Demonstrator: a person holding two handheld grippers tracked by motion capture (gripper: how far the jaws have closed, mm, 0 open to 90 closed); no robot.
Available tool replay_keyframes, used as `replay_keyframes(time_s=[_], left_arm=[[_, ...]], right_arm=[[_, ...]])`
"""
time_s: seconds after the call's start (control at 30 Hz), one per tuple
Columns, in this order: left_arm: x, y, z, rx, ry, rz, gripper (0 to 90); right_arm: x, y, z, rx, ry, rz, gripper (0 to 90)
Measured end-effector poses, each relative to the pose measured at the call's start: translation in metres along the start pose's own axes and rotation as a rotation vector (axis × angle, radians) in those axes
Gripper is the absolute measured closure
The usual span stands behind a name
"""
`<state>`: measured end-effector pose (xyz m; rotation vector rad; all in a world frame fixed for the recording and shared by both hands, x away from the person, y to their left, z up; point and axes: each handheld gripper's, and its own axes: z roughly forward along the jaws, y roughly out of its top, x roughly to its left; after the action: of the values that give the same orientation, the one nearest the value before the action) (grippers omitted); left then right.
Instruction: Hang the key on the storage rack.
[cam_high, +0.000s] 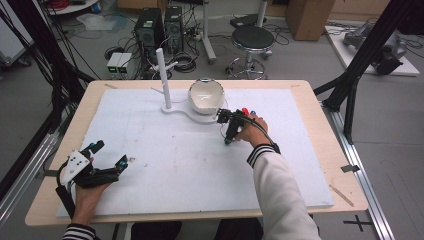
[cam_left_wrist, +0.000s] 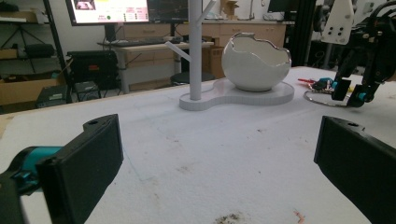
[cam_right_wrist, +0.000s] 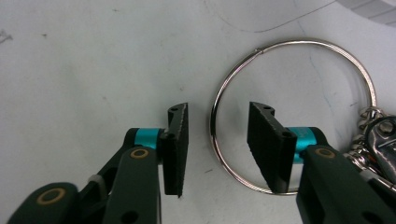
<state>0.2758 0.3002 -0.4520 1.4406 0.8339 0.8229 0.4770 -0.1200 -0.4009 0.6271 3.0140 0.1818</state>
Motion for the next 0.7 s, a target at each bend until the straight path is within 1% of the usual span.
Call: replay_keyframes(time_s=[0.07, 0.17, 0.23, 0.27, 0.3, 0.33, 0.43, 0.7], left_arm=[[0.0, 0.0, 0.0, 0.0, 0.0, 0.0, 1.7], [0.0, -0.0001, 0.0, 0.0, 0.0, -0.002, 1.7], [-0.0001, -0.0001, 0.0, -0.001, 0.0, -0.002, 1.7], [0.0001, 0.0, 0.0, 0.0, 0.0, 0.001, 1.7], [0.0, 0.0, 0.0, -0.001, 0.0, 0.0, 1.7], [0.0, 0.0, 0.0, -0.001, 0.001, 0.0, 1.7], [-0.0001, -0.0001, -0.0001, -0.001, -0.001, -0.002, 1.7], [0.0, -0.0001, -0.0003, -0.003, 0.0, 0.0, 1.7]], right_arm=[[0.0002, -0.0001, 0.0003, -0.003, 0.006, 0.006, 60.8], [-0.0003, -0.0006, 0.0008, 0.004, 0.005, -0.002, 62.8], [-0.0001, -0.0008, 0.0006, 0.011, 0.003, 0.004, 63.8], [-0.0008, -0.0006, 0.0, 0.017, 0.005, -0.003, 64.0], [-0.0002, -0.0009, 0.0007, 0.008, 0.003, 0.001, 64.1], [-0.0007, -0.0009, 0.0, 0.014, -0.001, -0.01, 64.9], [-0.0002, -0.0012, -0.0009, 0.024, 0.009, -0.004, 66.6], [-0.0007, -0.003, 0.0003, 0.042, 0.001, -0.029, 68.9]])
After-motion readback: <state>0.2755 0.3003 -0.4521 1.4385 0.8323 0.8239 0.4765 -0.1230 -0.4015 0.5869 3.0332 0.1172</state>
